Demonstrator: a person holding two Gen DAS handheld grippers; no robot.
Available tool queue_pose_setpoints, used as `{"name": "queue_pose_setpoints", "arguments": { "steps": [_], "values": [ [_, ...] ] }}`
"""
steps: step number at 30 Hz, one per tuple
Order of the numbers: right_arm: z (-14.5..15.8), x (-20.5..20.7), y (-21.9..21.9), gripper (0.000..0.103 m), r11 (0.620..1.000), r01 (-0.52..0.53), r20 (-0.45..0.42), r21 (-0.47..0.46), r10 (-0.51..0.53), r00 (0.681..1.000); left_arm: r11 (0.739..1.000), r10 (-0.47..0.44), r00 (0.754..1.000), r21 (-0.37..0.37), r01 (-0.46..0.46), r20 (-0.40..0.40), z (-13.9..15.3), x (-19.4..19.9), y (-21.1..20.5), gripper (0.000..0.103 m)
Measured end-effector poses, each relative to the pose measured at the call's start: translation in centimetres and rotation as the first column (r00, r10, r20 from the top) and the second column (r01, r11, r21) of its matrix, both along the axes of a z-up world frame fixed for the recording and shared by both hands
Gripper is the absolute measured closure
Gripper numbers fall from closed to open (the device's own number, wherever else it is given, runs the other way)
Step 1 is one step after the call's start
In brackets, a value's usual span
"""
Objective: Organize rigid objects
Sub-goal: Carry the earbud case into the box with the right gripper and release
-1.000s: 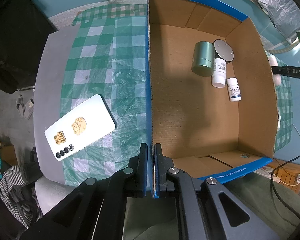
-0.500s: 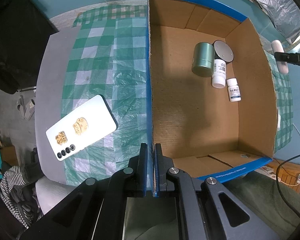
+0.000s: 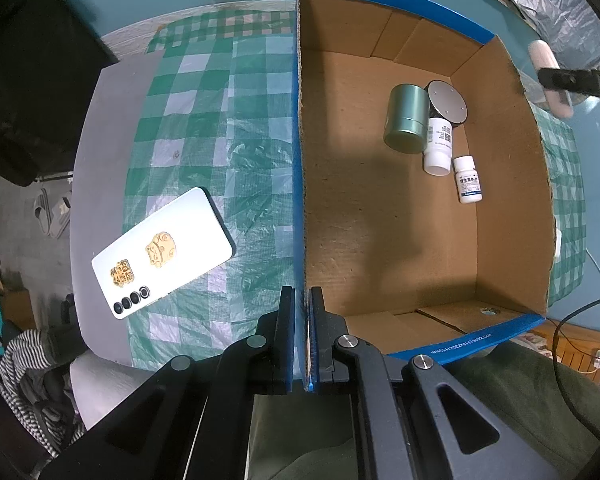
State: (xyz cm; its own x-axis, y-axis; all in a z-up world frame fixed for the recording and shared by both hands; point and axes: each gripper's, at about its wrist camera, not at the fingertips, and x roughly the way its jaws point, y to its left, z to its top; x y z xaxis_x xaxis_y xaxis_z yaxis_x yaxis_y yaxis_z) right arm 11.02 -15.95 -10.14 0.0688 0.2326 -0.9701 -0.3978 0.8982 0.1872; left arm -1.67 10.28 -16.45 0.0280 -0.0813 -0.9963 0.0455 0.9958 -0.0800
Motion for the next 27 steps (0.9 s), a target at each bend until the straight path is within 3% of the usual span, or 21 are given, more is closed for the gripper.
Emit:
{"name": "queue_pose_setpoints", "arguments": {
  "steps": [19,27],
  "values": [
    [-5.0,1.8,5.6,0.066,0.994,-0.088,-0.077,-0.06,0.084,0.994,1.0,0.006,1.0,-0.003,-0.006,0.0,0.1,-0.1,0.2,0.097],
    [-5.3,2.4,6.0,0.066,0.994,-0.082,-0.052,-0.07,0.079,0.996,1.0,0.004,1.0,-0.002,-0.004,-0.001,0.1,-0.2,0.2,0.097]
  ]
}}
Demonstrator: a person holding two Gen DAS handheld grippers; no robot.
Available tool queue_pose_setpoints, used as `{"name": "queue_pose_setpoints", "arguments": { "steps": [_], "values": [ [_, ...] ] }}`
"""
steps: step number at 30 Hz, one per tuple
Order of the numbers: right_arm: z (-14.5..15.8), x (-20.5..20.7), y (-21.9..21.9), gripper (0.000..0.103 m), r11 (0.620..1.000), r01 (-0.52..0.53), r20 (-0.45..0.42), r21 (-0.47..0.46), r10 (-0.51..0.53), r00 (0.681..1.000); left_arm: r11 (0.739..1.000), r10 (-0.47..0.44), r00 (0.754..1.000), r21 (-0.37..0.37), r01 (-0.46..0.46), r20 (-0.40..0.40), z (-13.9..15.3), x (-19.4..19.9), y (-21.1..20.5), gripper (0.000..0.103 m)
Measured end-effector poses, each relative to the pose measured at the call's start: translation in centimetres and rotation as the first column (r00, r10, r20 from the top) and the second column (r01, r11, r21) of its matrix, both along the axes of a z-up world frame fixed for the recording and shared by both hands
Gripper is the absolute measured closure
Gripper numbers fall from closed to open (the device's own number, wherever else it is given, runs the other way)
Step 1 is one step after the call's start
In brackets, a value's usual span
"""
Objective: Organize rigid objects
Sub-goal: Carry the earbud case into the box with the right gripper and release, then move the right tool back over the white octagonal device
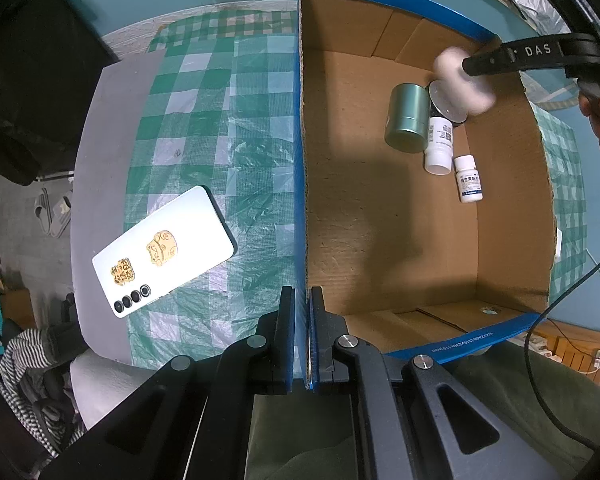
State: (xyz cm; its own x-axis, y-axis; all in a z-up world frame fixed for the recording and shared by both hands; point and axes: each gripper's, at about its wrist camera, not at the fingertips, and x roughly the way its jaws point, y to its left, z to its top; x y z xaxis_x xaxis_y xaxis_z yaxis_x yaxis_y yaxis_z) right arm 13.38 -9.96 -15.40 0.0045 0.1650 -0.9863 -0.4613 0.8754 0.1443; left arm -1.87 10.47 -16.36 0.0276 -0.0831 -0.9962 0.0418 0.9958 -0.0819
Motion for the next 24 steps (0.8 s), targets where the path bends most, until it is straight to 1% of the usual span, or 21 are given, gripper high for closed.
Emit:
{"name": "queue_pose_setpoints", "arguments": {
  "steps": [6,12,19,24],
  "values": [
    [0.8,0.3,-0.5,0.065,1.0,0.024,0.019,0.016,-0.024,1.0,1.0,-0.004,1.0,0.002,0.004,0.0,0.0,0.0,0.0,0.097],
    [1.9,0.0,-1.0,0.061,0.999,0.039,0.031,0.032,-0.04,0.999,1.0,-0.006,1.0,0.003,0.006,-0.001,-0.1,-0.1,0.0,0.097],
    [3.8,-0.7,-1.9,0.055,0.998,0.048,0.065,0.044,-0.051,0.997,1.0,-0.012,1.0,0.006,0.012,-0.003,-0.2,-0.1,-0.1,0.097],
    [4.9,-1.4,-2.8,0.054,0.998,0.056,0.083,0.043,-0.059,0.995,1.0,-0.016,1.0,0.008,0.016,-0.003,-0.2,-0.1,-0.3,0.097]
  ]
}}
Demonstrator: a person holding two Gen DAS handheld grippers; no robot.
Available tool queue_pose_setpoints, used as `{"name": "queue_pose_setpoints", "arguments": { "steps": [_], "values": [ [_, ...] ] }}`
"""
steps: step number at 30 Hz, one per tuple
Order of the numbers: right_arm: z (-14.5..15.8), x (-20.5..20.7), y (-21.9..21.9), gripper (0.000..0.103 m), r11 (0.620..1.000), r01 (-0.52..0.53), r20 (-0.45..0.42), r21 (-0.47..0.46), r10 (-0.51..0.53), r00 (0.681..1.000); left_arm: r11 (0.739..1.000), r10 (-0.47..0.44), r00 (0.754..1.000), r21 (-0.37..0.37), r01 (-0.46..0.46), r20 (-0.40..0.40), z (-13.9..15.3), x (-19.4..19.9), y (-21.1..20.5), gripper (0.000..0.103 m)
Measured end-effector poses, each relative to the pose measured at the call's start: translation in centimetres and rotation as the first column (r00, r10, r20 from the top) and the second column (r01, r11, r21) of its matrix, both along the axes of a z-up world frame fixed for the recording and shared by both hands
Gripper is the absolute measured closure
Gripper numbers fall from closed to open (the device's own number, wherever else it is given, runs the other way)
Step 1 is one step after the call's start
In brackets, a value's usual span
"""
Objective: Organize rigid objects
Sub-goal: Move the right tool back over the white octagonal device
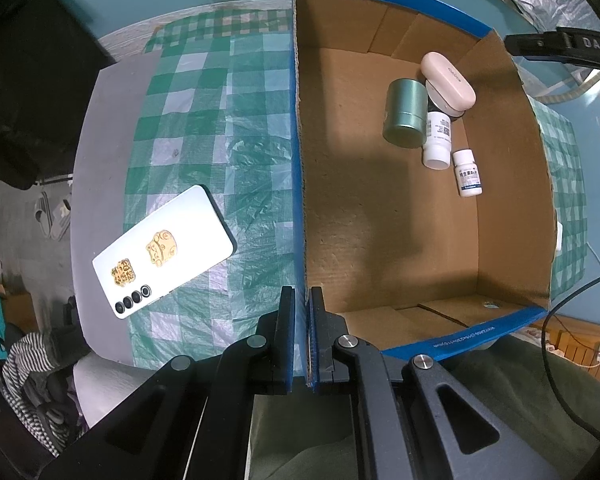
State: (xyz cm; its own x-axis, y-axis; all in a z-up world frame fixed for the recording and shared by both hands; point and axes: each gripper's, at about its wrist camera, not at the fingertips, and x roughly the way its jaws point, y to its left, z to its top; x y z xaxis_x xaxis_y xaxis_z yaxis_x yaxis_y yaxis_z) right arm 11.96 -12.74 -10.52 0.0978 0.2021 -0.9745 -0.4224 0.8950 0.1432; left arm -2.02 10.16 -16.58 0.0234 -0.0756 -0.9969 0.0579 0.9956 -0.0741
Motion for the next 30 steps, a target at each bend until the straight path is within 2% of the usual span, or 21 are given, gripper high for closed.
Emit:
{"name": "queue_pose_setpoints", "arguments": {
  "steps": [8,12,18,30],
  "values": [
    [1.0,-0.9,-2.1,0.052,0.999,0.033,0.008,-0.001,-0.033,0.999,1.0,-0.009,1.0,0.004,0.009,-0.001,0.0,0.0,-0.1,0.097],
    [1.3,-1.5,-3.7,0.045,0.999,0.054,0.015,-0.004,-0.053,0.998,1.0,-0.008,1.0,0.004,0.008,-0.001,0.0,0.0,-0.1,0.097],
    [0.8,-2.3,-7.3,0.043,0.99,0.137,-0.012,-0.018,-0.137,0.99,1.0,-0.01,1.0,0.005,0.01,0.001,0.0,-0.1,-0.1,0.097],
    [-2.6,-3.8,-14.8,0.042,0.939,0.342,-0.12,-0.037,-0.344,0.931,1.0,-0.008,1.0,0.004,0.008,-0.006,0.0,0.0,-0.2,0.097]
  ]
}}
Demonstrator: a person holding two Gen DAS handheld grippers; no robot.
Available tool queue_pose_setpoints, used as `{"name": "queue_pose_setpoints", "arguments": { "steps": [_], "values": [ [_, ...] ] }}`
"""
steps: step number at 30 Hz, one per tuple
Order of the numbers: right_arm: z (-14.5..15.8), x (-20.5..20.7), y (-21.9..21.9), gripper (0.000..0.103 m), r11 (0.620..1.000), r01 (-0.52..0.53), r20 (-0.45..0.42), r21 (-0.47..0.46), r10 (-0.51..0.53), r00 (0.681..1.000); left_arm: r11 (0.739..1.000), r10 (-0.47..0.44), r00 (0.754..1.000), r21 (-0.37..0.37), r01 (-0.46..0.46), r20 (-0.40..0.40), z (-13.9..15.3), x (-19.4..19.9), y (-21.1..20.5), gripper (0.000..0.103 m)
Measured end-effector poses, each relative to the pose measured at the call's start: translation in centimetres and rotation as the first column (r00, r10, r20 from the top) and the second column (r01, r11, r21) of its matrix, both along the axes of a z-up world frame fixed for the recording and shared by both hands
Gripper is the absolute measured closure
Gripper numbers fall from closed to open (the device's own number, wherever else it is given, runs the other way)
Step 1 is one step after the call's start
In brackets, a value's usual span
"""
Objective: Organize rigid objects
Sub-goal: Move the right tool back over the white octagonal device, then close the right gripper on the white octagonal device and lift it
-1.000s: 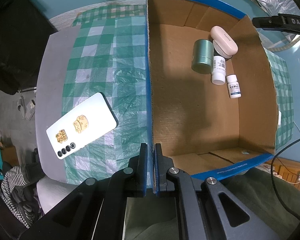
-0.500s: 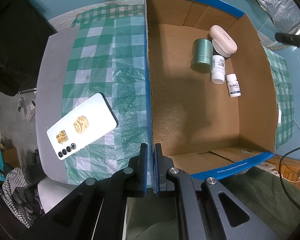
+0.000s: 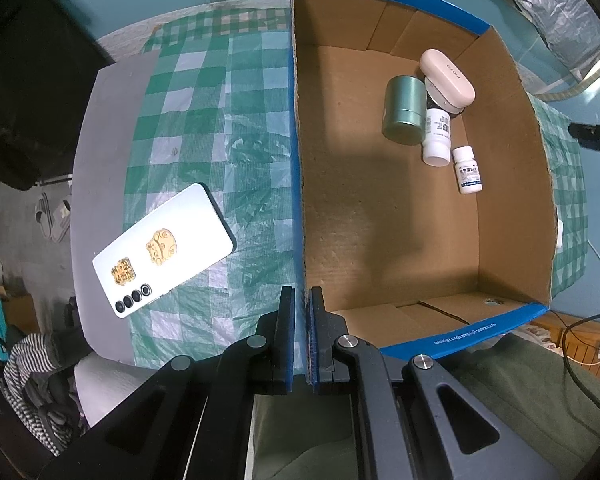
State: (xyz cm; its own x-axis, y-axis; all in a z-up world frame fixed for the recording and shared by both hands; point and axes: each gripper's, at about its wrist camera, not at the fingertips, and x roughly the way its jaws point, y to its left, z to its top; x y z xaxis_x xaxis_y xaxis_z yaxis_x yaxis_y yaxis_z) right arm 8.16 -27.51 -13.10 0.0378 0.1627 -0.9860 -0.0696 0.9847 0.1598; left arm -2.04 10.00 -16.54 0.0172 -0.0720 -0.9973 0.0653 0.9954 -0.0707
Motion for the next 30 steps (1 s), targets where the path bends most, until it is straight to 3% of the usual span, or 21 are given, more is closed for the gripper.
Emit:
{"name": "queue_pose_setpoints", "arguments": {
  "steps": [9,17,30],
  "values": [
    [-4.7,-1.3,-2.3,0.039,0.994,0.11,-0.093,-0.019,-0.111,0.989,1.0,-0.002,1.0,-0.002,0.002,0.001,0.0,0.0,0.1,0.097],
    [-8.5,-2.2,-4.8,0.038,0.962,0.273,-0.175,0.018,-0.266,0.948,1.0,-0.002,1.0,-0.003,0.002,-0.001,-0.1,0.0,0.1,0.097],
    [-11.9,-3.3,-5.6,0.033,0.937,0.349,-0.253,-0.003,-0.339,0.906,1.0,-0.002,1.0,-0.003,0.002,-0.001,-0.1,0.1,0.1,0.097]
  ]
}}
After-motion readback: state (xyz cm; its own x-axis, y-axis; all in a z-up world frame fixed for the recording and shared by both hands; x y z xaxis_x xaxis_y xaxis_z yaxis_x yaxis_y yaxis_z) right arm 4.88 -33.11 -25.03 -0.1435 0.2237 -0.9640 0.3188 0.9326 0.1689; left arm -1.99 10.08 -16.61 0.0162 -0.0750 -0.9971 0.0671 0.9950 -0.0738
